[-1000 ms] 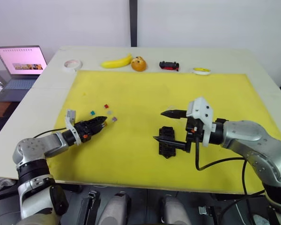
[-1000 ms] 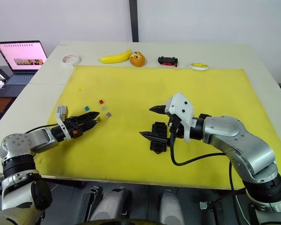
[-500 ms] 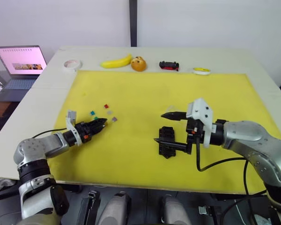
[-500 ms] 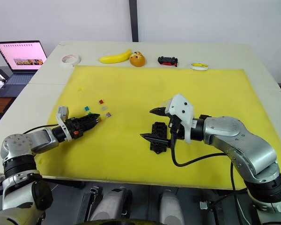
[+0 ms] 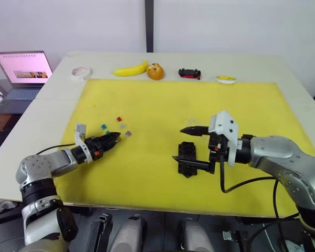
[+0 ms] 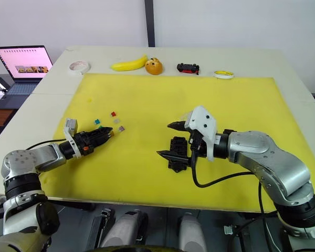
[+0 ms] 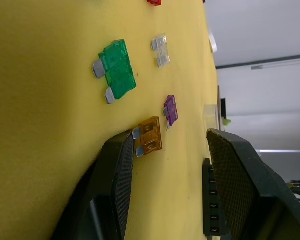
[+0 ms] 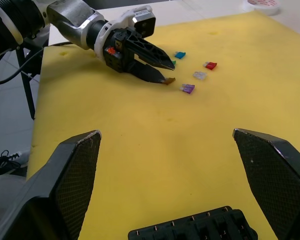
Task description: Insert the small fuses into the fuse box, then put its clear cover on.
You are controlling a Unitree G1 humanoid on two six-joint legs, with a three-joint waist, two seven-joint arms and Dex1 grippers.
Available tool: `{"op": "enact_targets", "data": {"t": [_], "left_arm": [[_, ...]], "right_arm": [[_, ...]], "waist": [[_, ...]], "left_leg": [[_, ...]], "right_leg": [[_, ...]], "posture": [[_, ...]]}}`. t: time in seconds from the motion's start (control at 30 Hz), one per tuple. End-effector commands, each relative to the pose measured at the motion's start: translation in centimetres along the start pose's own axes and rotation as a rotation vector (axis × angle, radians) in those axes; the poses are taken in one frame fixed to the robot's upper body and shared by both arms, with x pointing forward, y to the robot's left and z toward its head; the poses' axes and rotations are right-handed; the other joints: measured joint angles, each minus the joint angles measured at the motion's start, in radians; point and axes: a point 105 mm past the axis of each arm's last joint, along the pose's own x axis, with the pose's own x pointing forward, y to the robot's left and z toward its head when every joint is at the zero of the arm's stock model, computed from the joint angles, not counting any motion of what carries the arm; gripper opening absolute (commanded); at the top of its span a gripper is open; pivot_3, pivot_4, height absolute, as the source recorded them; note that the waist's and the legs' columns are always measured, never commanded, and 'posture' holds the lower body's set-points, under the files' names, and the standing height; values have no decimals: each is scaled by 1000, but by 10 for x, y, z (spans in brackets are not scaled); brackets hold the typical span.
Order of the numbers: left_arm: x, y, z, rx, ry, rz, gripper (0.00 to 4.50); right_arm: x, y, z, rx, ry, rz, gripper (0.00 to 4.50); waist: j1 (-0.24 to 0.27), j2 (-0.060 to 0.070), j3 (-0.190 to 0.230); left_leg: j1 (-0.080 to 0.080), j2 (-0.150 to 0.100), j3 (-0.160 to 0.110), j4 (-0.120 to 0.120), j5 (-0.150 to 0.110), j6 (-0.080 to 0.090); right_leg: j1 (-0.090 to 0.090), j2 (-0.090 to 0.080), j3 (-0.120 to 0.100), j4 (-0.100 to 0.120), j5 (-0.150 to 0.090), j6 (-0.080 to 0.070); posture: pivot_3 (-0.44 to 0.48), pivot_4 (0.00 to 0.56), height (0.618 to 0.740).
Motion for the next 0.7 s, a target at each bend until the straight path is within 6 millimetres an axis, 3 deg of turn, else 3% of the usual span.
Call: {"op": "enact_targets", "data": {"t": [0.03,0.4,0.5,0.7], "left_arm": [[6,15,-27,-73,108,37,2440],[5,16,-24,-74,96,46,2440],[5,17,-24,-83,99,54,1607],[6,20,-23,-99,93,64,1607]], "right_arm": [[-4,2,10,-49,-21,-5,4500],[-3,1,7,-55,-8,-12,4500],[-3,2,6,-44,-11,-8,4500],[-2,1,4,-31,-12,-13,4500]], "waist": [[0,0,0],[0,0,0],[0,0,0],[-1,0,0]], "left_leg": [[0,0,0,0,0,0],[0,0,0,0,0,0],[0,0,0,0,0,0],[0,0,0,-1,0,0]], "right_leg": [[0,0,0,0,0,0],[0,0,0,-1,0,0],[0,0,0,-1,0,0],[0,0,0,-1,0,0]], "posture": [[0,150,740],[0,150,740],[0,150,740],[0,150,740]]}}
